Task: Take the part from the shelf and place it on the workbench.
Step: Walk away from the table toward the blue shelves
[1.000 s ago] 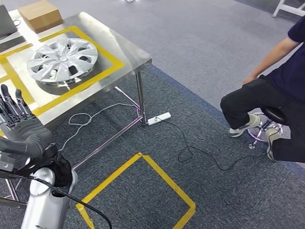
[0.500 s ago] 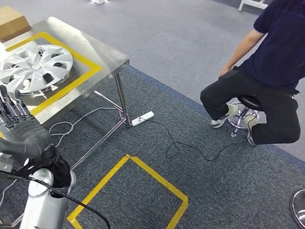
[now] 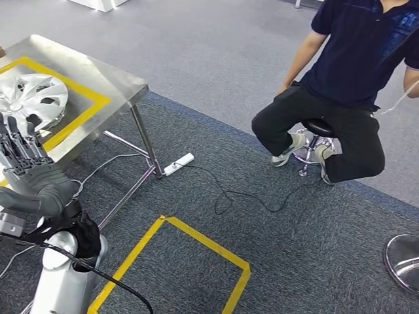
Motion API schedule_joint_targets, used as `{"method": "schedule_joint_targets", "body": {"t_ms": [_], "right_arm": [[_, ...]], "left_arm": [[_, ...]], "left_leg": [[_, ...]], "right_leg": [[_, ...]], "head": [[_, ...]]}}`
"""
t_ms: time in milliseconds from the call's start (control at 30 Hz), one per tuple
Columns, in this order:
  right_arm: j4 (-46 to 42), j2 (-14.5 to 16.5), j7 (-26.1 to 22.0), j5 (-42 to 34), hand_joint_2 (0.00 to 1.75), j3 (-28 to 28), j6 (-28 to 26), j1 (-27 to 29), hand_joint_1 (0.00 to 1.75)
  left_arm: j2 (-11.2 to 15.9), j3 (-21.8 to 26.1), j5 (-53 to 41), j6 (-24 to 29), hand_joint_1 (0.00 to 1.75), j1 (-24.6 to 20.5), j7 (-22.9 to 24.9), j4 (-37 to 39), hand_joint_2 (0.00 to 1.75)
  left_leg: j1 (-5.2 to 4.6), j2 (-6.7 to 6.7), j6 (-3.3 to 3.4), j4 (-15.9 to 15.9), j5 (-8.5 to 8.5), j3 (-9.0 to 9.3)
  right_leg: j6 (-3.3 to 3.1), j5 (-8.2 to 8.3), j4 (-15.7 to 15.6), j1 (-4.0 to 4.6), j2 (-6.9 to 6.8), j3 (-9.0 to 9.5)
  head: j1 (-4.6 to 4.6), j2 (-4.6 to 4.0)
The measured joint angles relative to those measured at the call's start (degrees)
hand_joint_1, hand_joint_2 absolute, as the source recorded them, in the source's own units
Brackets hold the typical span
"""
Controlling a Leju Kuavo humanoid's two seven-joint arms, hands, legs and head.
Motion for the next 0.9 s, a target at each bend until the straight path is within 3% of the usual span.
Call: {"method": "schedule_joint_targets", "body": {"t_ms": [67,167,200,233,267,333,400,433,500,567,633,700,733,767,833,900], "right_arm": [[0.0,-0.01,0.09,0.05,0.0,-0.02,0.11,0.11,0.0],[0.0,-0.03,0.86,0.22,0.0,-0.03,0.21,0.08,0.0],[0.0,-0.03,1.16,0.31,0.0,-0.03,0.24,0.12,0.0],[0.0,-0.03,1.37,0.42,0.0,-0.03,0.27,0.2,0.0],[0.0,-0.02,1.5,0.55,0.0,-0.03,0.35,0.26,0.0],[0.0,-0.02,1.59,0.79,0.0,-0.03,0.61,0.28,0.0],[0.0,-0.02,1.56,0.87,0.0,-0.03,0.83,0.19,0.0],[0.0,-0.02,1.57,0.85,0.0,-0.03,0.87,0.22,0.0],[0.0,-0.02,1.77,0.74,0.0,-0.09,0.89,0.4,0.0],[0.0,-0.02,2.02,0.68,0.0,-0.17,0.89,0.58,0.0],[0.01,0.04,2.12,0.67,0.0,-0.2,0.92,0.54,0.0],[0.02,0.11,2.13,0.69,0.0,-0.21,1.04,0.48,0.0],[0.02,0.12,2.09,0.7,0.0,-0.22,1.16,0.52,0.0],[0.02,0.11,1.98,0.73,0.0,-0.22,1.3,0.57,0.0],[0.02,0.04,1.61,0.83,0.0,-0.22,1.67,0.6,0.0],[0.02,-0.01,1.23,0.95,0.0,-0.22,1.98,0.34,0.0]], "left_arm": [[0.0,-0.02,-0.21,0.05,0.0,0.21,-0.01,-0.21,0.0],[0.01,-0.03,-0.55,0.19,0.0,1.74,-0.02,-0.58,0.0],[0.01,-0.03,-0.6,0.18,0.0,2.3,-0.02,-0.61,0.0],[0.01,-0.03,-0.71,0.13,0.0,2.67,-0.02,-0.61,0.0],[0.01,-0.03,-1.06,0.1,0.0,2.85,-0.02,-0.61,0.0],[0.12,-0.08,-2.74,0.26,0.0,2.97,0.11,-0.56,0.0],[0.41,-0.33,-5.24,0.61,0.0,3.18,1.09,-0.01,0.0],[0.6,-0.48,-6.32,0.58,0.0,3.35,2.07,0.9,0.0],[0.95,-0.71,-7.76,-0.08,0.0,3.92,4.45,4.2,0.0],[1.13,-0.91,-8.65,-0.96,0.0,4.6,5.83,7.63,0.0],[1.27,-1.07,-9.74,-1.51,0.0,5.2,6.8,10.0,0.0],[1.46,-1.17,-11.6,-1.9,0.0,5.55,9.03,12.57,0.0],[1.54,-1.26,-12.54,-2.08,0.0,5.59,10.38,14.22,0.0],[1.6,-1.33,-13.27,-2.16,0.0,5.48,11.53,16.4,0.0],[1.68,-1.25,-14.09,-1.61,0.0,4.78,12.83,22.11,0.0],[1.73,-0.38,-14.36,0.05,0.0,3.65,13.17,28.24,0.0]], "left_leg": [[0.16,-1.3,-0.57,2.07,-1.74,-0.77],[0.22,-3.68,-0.87,12.44,-6.79,-5.65],[0.21,-3.93,-0.85,15.16,-7.43,-7.12],[0.21,-4.08,-0.78,15.84,-6.89,-7.7],[0.22,-4.24,-0.66,14.45,-5.34,-7.25],[0.3,-5.65,-0.35,7.59,-1.14,-4.2],[0.51,-7.57,-0.06,1.8,0.81,-1.63],[0.49,-8.1,0.12,0.7,0.85,-1.2],[0.34,-7.4,0.73,0.28,0.96,-1.06],[0.41,-6.3,1.43,0.03,1.16,-0.92],[0.4,-5.01,1.89,-0.05,1.13,-0.89],[0.3,-3.63,2.1,-0.05,1.04,-0.89],[0.27,-3.02,2.13,-0.05,1.0,-0.89],[0.27,-2.45,2.12,-0.05,0.97,-0.87],[0.24,-1.47,1.93,-0.04,0.87,-0.76],[-0.03,-0.59,1.39,0.07,0.69,-0.67]], "right_leg": [[-0.62,0.17,-0.15,-0.24,0.84,0.02],[-1.12,0.25,-0.2,-0.39,2.38,0.03],[-1.16,0.26,-0.2,-0.38,3.04,0.02],[-1.15,0.27,-0.19,-0.38,3.67,0.02],[-1.1,0.3,-0.19,-0.4,4.28,0.03],[-0.85,0.4,-0.17,-0.47,5.46,0.01],[-0.31,0.53,0.0,-0.45,6.51,-0.35],[0.06,0.66,-0.04,-0.49,6.97,-0.56],[0.78,0.88,-0.19,-0.74,7.5,-0.93],[1.26,-0.15,1.43,-0.67,5.78,-1.95],[1.6,-3.47,7.71,-0.5,2.92,-4.97],[1.87,-6.53,15.03,-0.52,1.72,-8.36],[1.93,-6.79,16.51,-0.53,1.56,-8.95],[1.91,-5.93,15.45,-0.52,1.46,-8.22],[1.7,-2.74,7.9,-0.45,0.37,-3.82],[1.08,-0.79,1.25,-0.22,-0.79,0.12]], "head": [[-0.13,0.0],[-0.4,0.0],[-0.44,0.0],[-0.45,0.0],[-0.45,0.0],[-0.45,0.0],[-0.42,0.0],[-0.42,0.0],[-0.42,0.0],[-0.24,0.0],[-0.03,0.0],[-0.02,0.0],[0.0,0.0],[-0.01,0.0],[0.02,0.0],[-0.04,0.0]]}}
